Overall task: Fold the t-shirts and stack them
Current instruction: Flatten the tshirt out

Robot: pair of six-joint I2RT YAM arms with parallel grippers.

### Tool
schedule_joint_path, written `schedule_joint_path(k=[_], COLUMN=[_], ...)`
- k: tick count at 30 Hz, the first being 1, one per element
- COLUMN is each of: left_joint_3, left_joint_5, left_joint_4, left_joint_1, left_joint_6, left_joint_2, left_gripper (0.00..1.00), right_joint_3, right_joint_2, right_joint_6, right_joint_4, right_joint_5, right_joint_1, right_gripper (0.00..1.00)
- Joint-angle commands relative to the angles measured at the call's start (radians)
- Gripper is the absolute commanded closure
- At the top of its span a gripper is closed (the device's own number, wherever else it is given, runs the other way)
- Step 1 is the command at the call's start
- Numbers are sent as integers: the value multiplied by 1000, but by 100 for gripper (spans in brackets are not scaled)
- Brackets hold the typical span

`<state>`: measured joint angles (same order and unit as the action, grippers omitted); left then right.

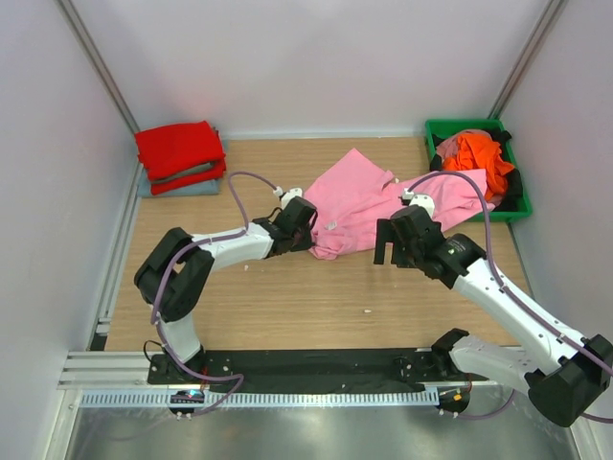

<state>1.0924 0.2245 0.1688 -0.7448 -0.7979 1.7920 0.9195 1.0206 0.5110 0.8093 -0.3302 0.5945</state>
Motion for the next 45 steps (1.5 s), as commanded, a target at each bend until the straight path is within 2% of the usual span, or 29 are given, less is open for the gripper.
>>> schedule_joint_path(k=[1, 6, 9, 17, 18, 21, 24, 30, 35, 37, 40, 45], left_joint_3=[31, 3, -9, -181, -212, -324, -426, -584, -614, -620, -617, -611], left_joint_5=[56, 72, 108, 274, 294, 299, 231, 138, 134, 134, 121, 111], left_joint_4=[-8, 12, 88, 363, 398, 449, 460, 460, 500, 500, 489, 483], left_joint_1=[-4, -4, 16, 146, 162, 171, 171, 171, 171, 171, 171, 171], left_joint_6=[31, 58, 78, -23, -47, -99, -130, -161, -167, -169, -162, -149], left_joint_2=[-26, -89, -193, -623, -719, -880, -972, -1065, -1160, -1187, -1185, -1162], left_gripper=[100, 100, 100, 100, 100, 100, 100, 100, 100, 100, 100, 100], right_joint_3=[7, 13, 25, 50, 45, 21, -5, 11, 36, 42, 48, 111], right_joint_2=[-20, -22, -7, 88, 114, 166, 202, 275, 340, 351, 372, 475], right_joint_6=[7, 18, 18, 76, 95, 130, 150, 159, 135, 118, 80, 31], right_joint_4=[7, 14, 24, -21, -47, -85, -110, -131, -121, -134, -188, -214], right_joint_5=[-12, -9, -26, -46, -23, 11, 5, -35, -127, -125, -46, -27], right_joint_1=[5, 5, 4, 4, 4, 4, 2, 4, -31, -116, -266, -315], right_gripper=[0, 0, 0, 0, 0, 0, 0, 2, 3, 5, 14, 15])
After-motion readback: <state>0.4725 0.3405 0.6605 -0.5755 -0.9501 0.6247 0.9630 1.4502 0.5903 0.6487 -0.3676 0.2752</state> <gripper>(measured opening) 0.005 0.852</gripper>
